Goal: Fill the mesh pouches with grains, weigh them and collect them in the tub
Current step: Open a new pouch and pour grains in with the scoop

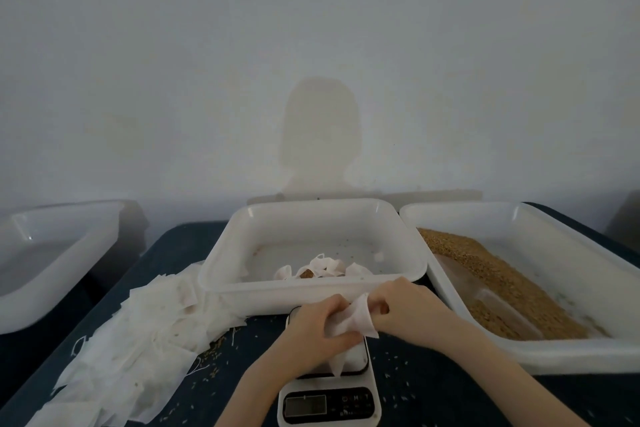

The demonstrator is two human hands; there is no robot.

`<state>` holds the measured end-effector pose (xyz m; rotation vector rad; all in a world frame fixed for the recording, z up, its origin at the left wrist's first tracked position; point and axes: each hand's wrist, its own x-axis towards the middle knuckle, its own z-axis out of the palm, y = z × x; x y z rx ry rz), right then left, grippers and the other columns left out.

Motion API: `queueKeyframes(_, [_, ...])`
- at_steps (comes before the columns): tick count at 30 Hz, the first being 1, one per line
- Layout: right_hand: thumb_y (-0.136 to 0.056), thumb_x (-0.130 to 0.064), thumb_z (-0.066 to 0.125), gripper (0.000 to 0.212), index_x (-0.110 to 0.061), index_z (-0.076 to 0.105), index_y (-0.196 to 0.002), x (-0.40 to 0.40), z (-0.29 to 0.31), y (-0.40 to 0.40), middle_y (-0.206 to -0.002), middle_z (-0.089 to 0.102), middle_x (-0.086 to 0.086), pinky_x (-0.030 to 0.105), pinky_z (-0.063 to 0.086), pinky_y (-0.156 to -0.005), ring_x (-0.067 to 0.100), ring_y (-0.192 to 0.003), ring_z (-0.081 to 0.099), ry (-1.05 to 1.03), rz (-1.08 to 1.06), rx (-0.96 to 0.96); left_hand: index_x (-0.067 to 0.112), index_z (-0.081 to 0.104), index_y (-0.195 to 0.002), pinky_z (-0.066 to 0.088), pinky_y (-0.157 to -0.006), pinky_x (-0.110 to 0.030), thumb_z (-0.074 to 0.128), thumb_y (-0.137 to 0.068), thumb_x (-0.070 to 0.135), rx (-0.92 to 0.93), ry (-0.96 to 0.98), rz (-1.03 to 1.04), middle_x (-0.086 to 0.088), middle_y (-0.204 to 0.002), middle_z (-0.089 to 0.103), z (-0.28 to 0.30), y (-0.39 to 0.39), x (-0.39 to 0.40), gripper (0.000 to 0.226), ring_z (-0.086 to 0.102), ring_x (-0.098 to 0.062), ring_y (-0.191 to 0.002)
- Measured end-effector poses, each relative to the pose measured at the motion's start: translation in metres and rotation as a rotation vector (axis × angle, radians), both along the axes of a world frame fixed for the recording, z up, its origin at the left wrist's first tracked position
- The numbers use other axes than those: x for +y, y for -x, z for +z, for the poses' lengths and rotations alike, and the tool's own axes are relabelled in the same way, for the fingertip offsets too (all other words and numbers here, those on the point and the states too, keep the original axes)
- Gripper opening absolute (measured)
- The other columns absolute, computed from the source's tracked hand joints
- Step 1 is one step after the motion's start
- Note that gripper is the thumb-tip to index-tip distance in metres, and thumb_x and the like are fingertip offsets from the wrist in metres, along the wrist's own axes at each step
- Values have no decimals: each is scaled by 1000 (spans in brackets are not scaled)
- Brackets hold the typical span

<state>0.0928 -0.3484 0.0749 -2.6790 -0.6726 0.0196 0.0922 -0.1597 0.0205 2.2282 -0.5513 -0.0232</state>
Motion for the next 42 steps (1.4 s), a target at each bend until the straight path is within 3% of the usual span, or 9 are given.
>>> queueKeyframes(5, [-84, -37, 57, 34, -46, 55, -51, -10, 4, 1, -56, 51, -12, 16, 31, -50, 5, -49, 43, -9, -15, -28, 38, 50, -83, 46, -66, -23, 62, -73, 44, -25, -63, -10, 17, -75, 58, -2, -2, -8, 17, 52, 0, -67])
queueKeyframes(10, [-85, -46, 59, 13, -39, 70, -87, -40, 15, -1, -97, 59, -26, 20, 51, -79, -5, -86, 59, -151, -8, -4, 37, 52, -75, 37, -60, -13, 65, -79, 42, -43, -9, -65, 20, -67, 54, 3, -6, -9, 15, 45, 4, -60])
queueKeyframes(13, [-86, -42, 58, 10, -41, 68, -90, -84, 16, -9, -97, 61, -26, 21, 51, -78, -9, -86, 57, -211, -174, -142, 32, 51, -73, 35, -59, -12, 65, -79, 42, -69, -8, -65, 18, -66, 53, 4, -11, -14, 17, 43, 3, -59])
queueKeyframes(17, [-91, -43, 55, 21, -33, 64, -107, -153, -4, -21, -107, 63, -15, 28, 50, -88, 1, -92, 57, 106, -478, -42, 38, 49, -69, 37, -56, -10, 64, -79, 40, -89, -23, -79, 21, -65, 54, 7, -18, -28, 18, 45, 4, -56])
queueKeyframes(21, [-88, -54, 56, 38, -29, 58, -116, -182, -26, -25, -99, 61, -15, 25, 51, -81, 4, -87, 57, 362, -504, 160, 34, 48, -69, 38, -55, -12, 62, -78, 43, -107, -63, -79, 21, -64, 54, 10, -23, -47, 19, 46, 3, -55])
queueKeyframes(23, [-86, -52, 60, 36, -30, 58, -114, -185, -31, -27, -95, 59, -15, 22, 49, -74, 4, -83, 56, 374, -504, 169, 35, 51, -71, 39, -56, -9, 64, -79, 41, -100, -63, -103, 23, -66, 56, 12, -24, -57, 16, 49, 5, -56])
queueKeyframes(30, [-92, -50, 50, 33, -23, 60, -108, -194, -17, -33, -99, 62, -6, 28, 50, -84, 10, -89, 58, 242, -541, 164, 28, 57, -78, 42, -57, -13, 63, -81, 40, -95, -61, -136, 15, -68, 59, 12, -31, -68, 13, 50, 2, -57])
queueKeyframes(37, [-85, -38, 61, 28, -24, 58, -109, -198, -5, -41, -101, 61, -5, 29, 51, -86, 12, -91, 58, 237, -619, 158, 30, 54, -73, 38, -56, -13, 62, -83, 35, -118, -72, -140, 20, -65, 55, 15, -34, -71, 14, 46, 1, -56])
queueKeyframes(42, [-84, -35, 61, 16, -20, 59, -79, -180, -9, -61, -74, 53, -6, 26, 46, -66, 11, -69, 52, 267, -624, 114, 22, 53, -72, 38, -56, -17, 63, -83, 33, -94, -57, -147, 12, -62, 52, 10, -33, -76, 19, 43, 0, -56])
